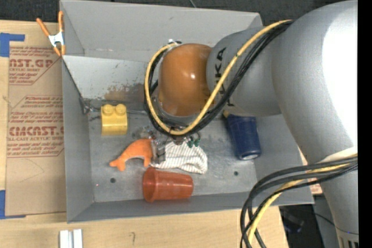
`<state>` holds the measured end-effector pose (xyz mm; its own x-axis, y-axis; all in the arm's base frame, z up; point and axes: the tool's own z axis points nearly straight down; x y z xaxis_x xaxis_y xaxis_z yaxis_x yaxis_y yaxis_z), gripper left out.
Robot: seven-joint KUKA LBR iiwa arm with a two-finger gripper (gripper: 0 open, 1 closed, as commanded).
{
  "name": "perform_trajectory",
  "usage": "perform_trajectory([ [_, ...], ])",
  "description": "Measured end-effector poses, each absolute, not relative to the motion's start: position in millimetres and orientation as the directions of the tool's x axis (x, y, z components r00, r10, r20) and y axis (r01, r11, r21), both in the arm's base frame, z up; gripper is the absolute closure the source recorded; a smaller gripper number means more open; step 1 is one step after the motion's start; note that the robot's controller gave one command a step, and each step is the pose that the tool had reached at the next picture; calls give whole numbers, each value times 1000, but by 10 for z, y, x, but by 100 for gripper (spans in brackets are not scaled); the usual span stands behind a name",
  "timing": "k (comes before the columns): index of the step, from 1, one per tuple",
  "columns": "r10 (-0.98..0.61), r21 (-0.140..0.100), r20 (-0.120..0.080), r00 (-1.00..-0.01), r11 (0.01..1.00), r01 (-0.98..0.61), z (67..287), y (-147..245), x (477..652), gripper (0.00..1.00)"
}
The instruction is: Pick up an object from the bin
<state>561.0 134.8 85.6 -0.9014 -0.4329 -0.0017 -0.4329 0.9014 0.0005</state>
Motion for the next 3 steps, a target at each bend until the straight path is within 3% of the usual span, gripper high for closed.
perform_trajectory([
  [1,-434,1,2,-901,901,-434,947,1347,5601,100],
  [3,-433,0,1,-901,901,-433,1369,1351,5603,100],
])
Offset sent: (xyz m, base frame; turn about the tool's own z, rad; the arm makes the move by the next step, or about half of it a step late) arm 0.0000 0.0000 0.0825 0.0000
